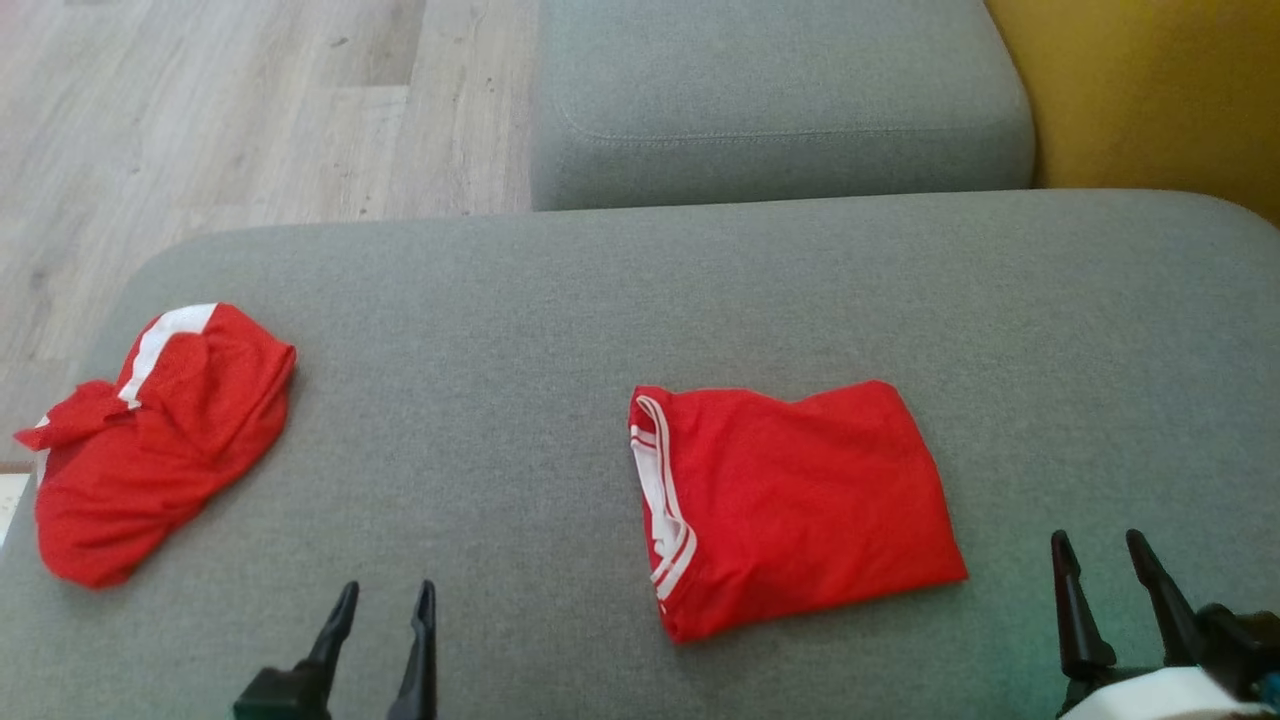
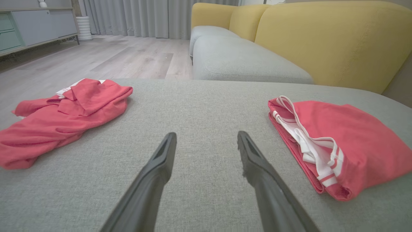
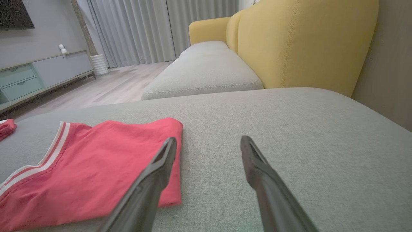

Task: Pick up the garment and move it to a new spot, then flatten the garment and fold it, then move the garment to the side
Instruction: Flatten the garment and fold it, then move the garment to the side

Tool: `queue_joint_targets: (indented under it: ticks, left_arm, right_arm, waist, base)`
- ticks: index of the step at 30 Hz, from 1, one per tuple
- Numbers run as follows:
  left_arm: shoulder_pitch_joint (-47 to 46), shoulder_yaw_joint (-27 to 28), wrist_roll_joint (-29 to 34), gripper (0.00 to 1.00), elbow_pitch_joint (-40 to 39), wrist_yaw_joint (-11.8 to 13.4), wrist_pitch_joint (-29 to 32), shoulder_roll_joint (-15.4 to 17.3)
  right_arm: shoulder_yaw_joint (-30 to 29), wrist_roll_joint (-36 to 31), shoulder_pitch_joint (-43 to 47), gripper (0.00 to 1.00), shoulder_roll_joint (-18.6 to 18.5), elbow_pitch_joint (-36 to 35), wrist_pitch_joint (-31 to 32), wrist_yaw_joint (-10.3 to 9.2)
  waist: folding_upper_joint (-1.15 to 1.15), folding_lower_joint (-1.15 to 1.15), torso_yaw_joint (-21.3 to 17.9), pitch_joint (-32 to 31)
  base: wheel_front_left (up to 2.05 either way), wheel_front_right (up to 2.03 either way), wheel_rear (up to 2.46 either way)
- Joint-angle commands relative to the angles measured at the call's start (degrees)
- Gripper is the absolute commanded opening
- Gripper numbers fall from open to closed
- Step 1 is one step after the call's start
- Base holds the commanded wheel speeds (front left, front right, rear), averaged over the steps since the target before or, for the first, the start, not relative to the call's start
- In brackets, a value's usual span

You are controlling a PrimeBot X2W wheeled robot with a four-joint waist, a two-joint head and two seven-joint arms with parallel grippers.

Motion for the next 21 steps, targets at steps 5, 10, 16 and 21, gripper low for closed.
queue_joint_targets:
  ticks: [5, 10, 16, 21]
  left_arm:
    - [-1.1, 3.6, 1.0, 1.0, -1.4, -0.3, -0.7, -0.3]
    - [-1.1, 3.6, 1.2, 1.0, -1.3, -0.6, -0.7, -0.3]
    - [-1.2, 3.7, 1.0, 1.0, -1.4, -0.6, -0.7, -0.4]
    - [-1.4, 3.5, 0.6, 1.0, -1.9, -0.1, -0.7, -0.4]
  right_arm:
    - [-0.8, -1.1, -2.1, 1.0, 0.8, -2.1, -0.8, -0.04]
    - [-1.0, -1.5, -2.3, 1.0, 1.3, -2.1, -0.8, -0.04]
    - [-0.7, -1.8, -2.5, 1.0, 1.3, -1.8, -0.8, -0.04]
    - [1.8, 1.5, -3.9, 1.0, 0.7, -2.2, -0.8, -0.04]
  waist:
    - [0.0, 0.0, 0.8, -0.5]
    - [0.0, 0.0, 1.6, -0.4]
    - [0.0, 0.0, 2.2, -0.1]
    - [0.0, 0.0, 2.1, 0.7]
  base:
    - [0.0, 0.0, 0.0]
    - [0.0, 0.0, 0.0]
    - [0.0, 0.0, 0.0]
    - [0.0, 0.0, 0.0]
